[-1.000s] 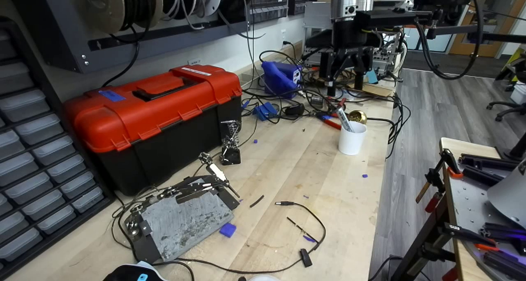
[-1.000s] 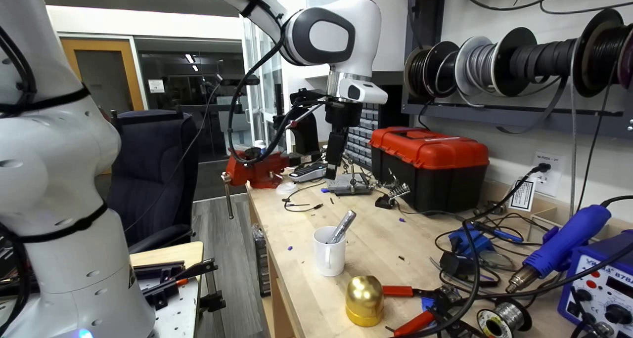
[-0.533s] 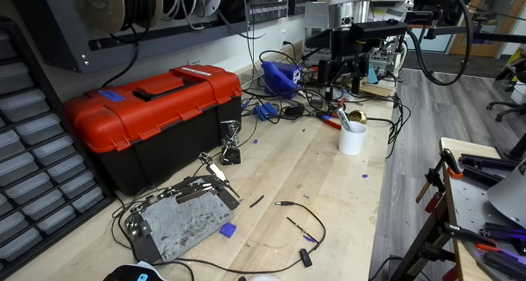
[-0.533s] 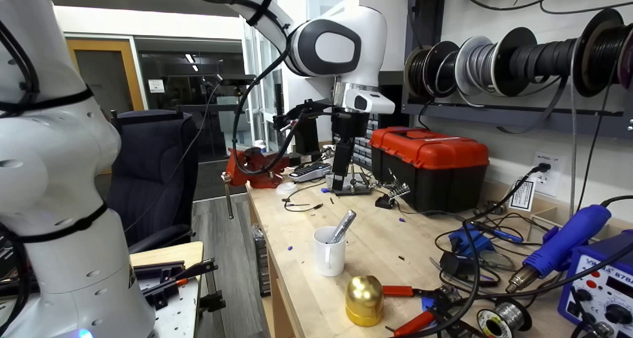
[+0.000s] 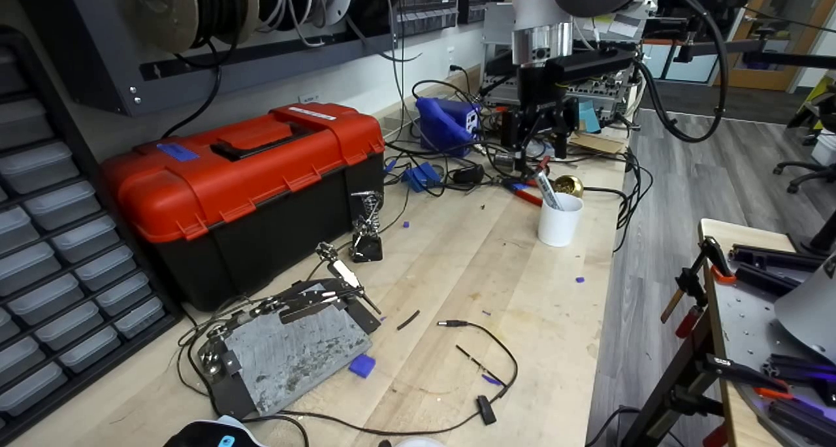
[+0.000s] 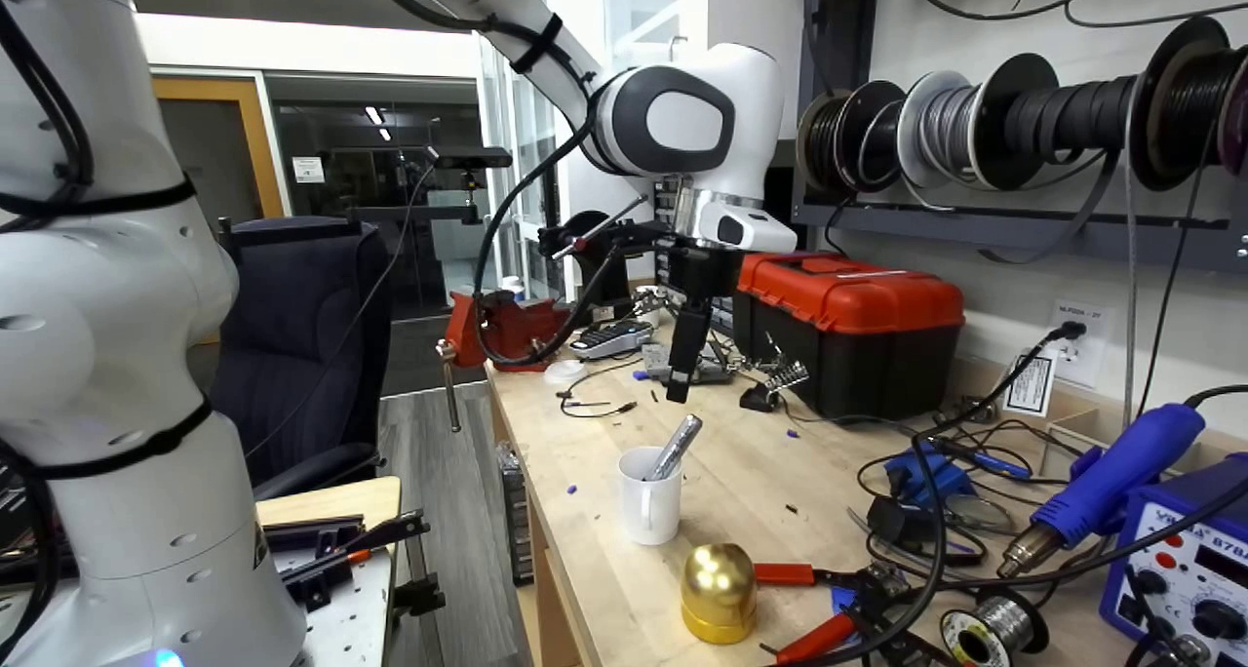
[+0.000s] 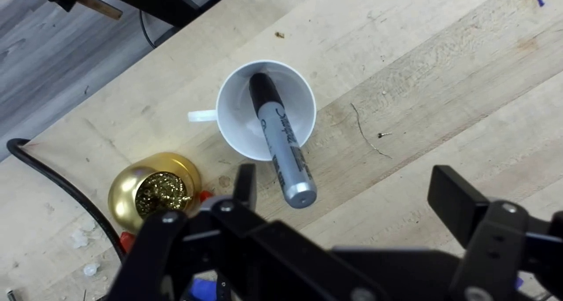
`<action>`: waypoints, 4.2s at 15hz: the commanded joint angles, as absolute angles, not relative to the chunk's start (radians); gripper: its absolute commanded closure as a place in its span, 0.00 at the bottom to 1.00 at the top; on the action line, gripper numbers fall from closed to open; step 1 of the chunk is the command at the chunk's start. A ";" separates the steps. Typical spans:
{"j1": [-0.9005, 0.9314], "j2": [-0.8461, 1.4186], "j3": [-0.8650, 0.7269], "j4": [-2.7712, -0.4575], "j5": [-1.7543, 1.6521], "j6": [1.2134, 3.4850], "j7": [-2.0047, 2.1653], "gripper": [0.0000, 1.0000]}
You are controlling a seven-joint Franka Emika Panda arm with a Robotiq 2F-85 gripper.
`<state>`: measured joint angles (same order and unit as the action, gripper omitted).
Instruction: Remove the marker from the mug.
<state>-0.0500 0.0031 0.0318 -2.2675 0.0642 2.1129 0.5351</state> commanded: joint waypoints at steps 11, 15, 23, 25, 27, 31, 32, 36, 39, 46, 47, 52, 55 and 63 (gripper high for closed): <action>-0.032 0.150 -0.025 -2.191 0.058 2.099 0.559 0.25; -0.034 0.151 -0.034 -2.193 0.068 2.095 0.543 0.48; -0.035 0.147 -0.041 -2.186 0.071 2.071 0.548 1.00; -0.035 0.146 -0.042 -2.187 0.070 2.068 0.550 0.96; -0.035 0.139 -0.044 -2.197 0.065 2.070 0.556 0.96; -0.036 0.090 -0.049 -2.237 0.058 2.065 0.556 0.96; -0.036 0.071 -0.051 -2.249 0.056 2.059 0.555 0.96; -0.039 -0.010 -0.049 -2.288 0.059 2.037 0.552 0.96; -0.037 -0.070 -0.035 -2.285 0.059 2.005 0.548 0.96; -0.011 -0.196 0.044 -2.207 0.022 1.862 0.563 0.96; 0.000 -0.183 0.064 -2.169 0.023 1.825 0.555 0.96; 0.055 -0.064 0.137 -1.996 0.036 1.727 0.531 0.96; 0.076 0.044 0.140 -1.914 0.044 1.726 0.503 0.96; 0.099 0.360 0.103 -1.676 0.067 1.652 0.442 0.96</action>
